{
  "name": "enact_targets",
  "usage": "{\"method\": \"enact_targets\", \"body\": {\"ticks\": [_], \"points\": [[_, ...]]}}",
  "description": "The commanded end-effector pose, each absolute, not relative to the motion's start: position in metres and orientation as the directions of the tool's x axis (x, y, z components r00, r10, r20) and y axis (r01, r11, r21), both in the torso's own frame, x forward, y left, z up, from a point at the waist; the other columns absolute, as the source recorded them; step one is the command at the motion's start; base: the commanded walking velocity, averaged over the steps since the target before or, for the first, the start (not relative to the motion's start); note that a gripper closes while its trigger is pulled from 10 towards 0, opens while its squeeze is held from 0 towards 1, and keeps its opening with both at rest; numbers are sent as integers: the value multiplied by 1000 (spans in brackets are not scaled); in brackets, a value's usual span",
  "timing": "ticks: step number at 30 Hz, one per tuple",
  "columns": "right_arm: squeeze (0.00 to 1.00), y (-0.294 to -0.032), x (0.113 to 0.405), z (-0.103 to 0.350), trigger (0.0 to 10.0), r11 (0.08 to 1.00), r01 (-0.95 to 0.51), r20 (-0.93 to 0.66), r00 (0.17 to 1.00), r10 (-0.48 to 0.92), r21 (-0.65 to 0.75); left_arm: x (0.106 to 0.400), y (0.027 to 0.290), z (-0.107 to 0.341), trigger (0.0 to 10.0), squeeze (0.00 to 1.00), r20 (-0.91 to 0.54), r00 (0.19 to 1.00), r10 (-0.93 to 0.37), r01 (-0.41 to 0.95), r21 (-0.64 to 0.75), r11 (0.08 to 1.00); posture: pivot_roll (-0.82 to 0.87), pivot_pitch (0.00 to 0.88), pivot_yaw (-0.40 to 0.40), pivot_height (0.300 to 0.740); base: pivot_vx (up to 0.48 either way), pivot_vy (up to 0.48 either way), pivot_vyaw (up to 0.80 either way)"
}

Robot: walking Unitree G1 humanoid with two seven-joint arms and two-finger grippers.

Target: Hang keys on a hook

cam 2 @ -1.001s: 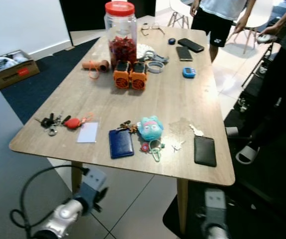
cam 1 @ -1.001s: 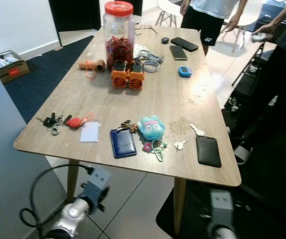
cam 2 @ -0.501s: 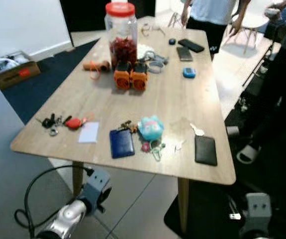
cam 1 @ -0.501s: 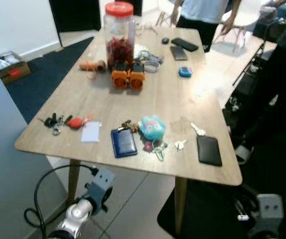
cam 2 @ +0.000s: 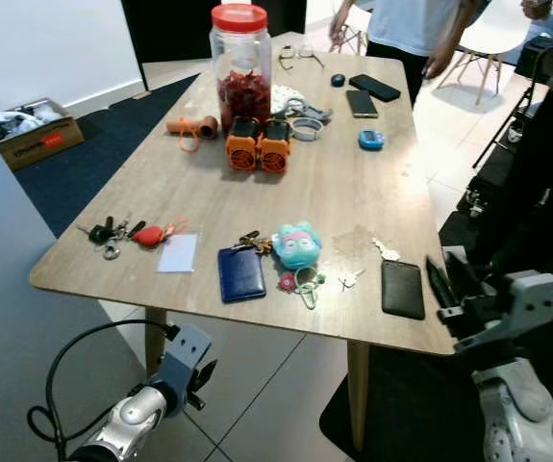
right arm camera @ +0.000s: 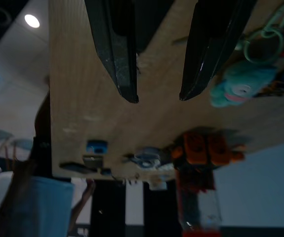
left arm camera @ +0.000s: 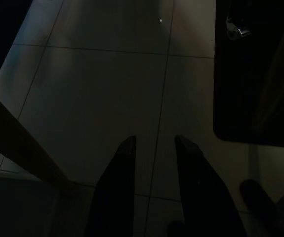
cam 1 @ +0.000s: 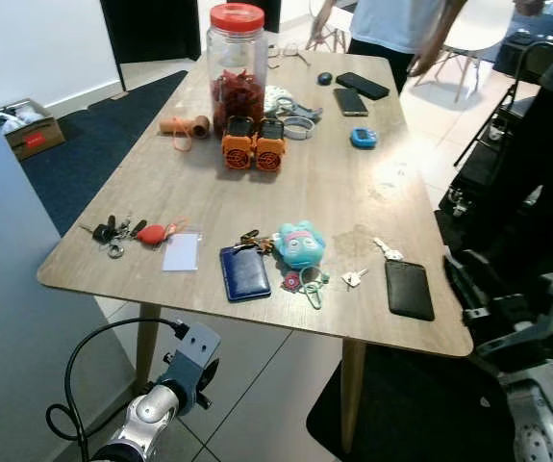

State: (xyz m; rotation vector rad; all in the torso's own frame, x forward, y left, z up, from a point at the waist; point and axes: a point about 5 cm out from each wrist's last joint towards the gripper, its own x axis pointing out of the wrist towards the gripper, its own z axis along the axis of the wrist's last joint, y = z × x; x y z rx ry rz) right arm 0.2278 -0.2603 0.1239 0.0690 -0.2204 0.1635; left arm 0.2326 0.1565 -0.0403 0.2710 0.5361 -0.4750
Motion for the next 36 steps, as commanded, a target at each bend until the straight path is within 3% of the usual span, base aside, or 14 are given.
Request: {"method": "enact_targets", "body": {"ticks": [1,4,8,16,21,36], "points": [[0,-271,229,126,10000,994,-88,205,976,74,59,229,158,-43,10000,0,-550,756,-353,489,118,864,56,17,-48,740,0,0,0],[0,-278,237,133,10000,999,-4,189,982,-7,54,227,159,-44,10000,0,-554,754,-353,491,119,863,52,18,-44,740,0,0,0],[0,-282,256,132,10000,994,84,80,994,-78,-76,227,156,-44,10000,0,-558,750,-355,496,120,860,43,20,-36,740,0,0,0],[0,-261,296,119,10000,989,59,-43,997,-65,-139,233,152,-41,10000,0,-550,756,-355,498,130,858,45,32,-38,740,0,0,0],[0,-234,315,115,10000,991,-47,-84,996,36,-125,233,153,-41,10000,0,-546,763,-346,487,134,863,55,41,-46,740,0,0,0],[0,-181,312,103,10000,926,-331,-58,944,326,-180,231,157,-41,10000,0,-537,777,-329,462,130,877,66,40,-64,740,0,0,0]]}}
